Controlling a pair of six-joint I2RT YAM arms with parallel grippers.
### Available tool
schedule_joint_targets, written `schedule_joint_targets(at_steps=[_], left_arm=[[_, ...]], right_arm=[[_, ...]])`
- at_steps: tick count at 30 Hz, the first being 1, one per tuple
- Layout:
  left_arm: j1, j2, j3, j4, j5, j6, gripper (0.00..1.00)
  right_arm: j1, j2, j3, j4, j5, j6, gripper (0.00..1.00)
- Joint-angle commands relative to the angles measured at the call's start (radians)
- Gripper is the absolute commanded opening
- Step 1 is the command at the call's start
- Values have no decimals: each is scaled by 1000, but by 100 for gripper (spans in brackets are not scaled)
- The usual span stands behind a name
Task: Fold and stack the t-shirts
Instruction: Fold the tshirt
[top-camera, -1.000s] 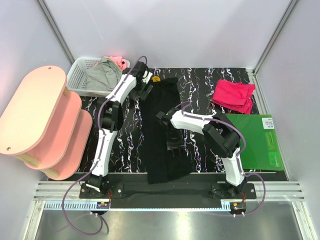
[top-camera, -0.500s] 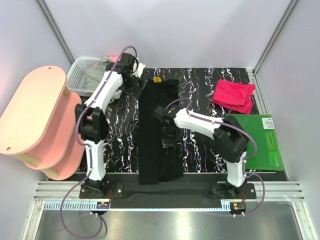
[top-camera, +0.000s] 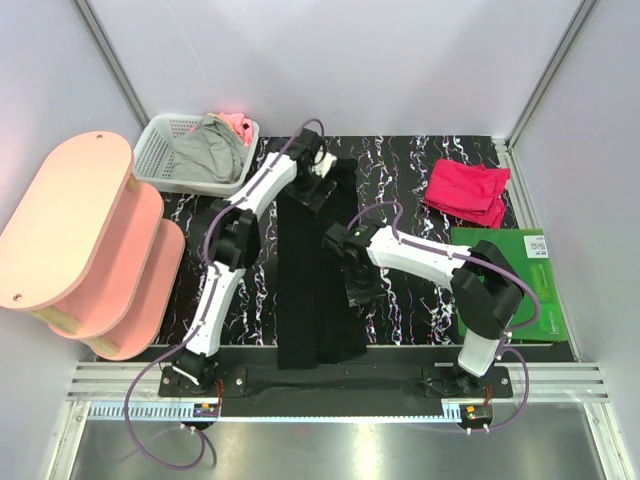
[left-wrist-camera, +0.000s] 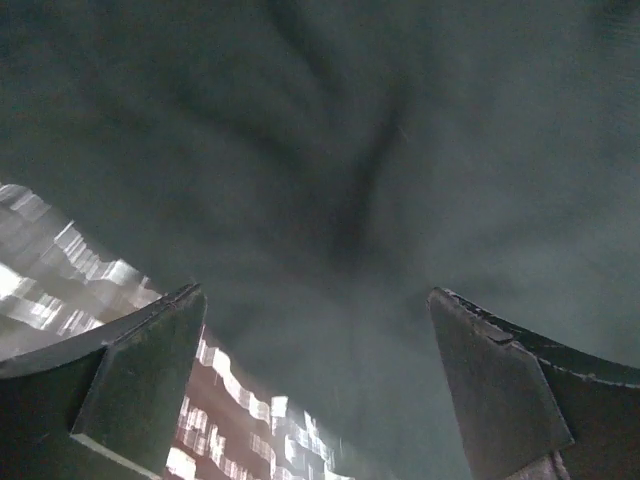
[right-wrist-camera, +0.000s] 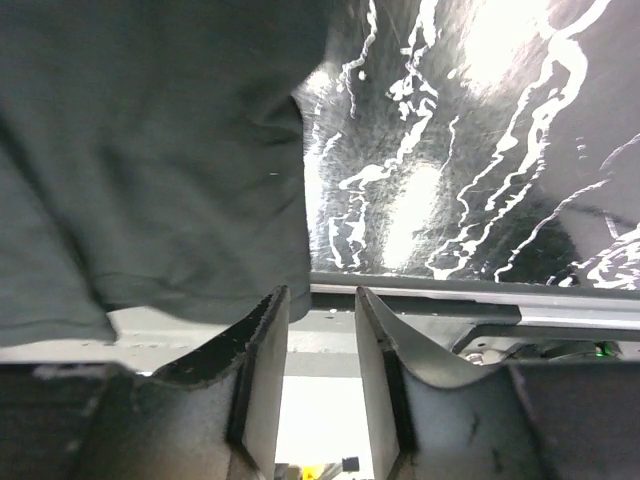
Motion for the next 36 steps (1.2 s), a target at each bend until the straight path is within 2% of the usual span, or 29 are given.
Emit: schedule_joint_targets(at_steps=[1,8,14,19,22,36], left_arm=[[-13,70,100,-61,-47,-5,99],[-27,113,41,-45,-47,-6,99],[-21,147,60,19,-155,-46,99],[-10,104,50,178,-227,-72,99],[-12,109,110,195,-230,-71,99],[-12,89,96,337,-311,0,99]], right_arm=[[30,4,-48,97,-60,23,39],[95,76,76,106,-85,-4,40],[103,133,151,141,-97,-26,40],[103,150,112,207,-119,-17,39],[104,145,67,245,-117,-11,39],[106,145,-57,376,-137,5,38]])
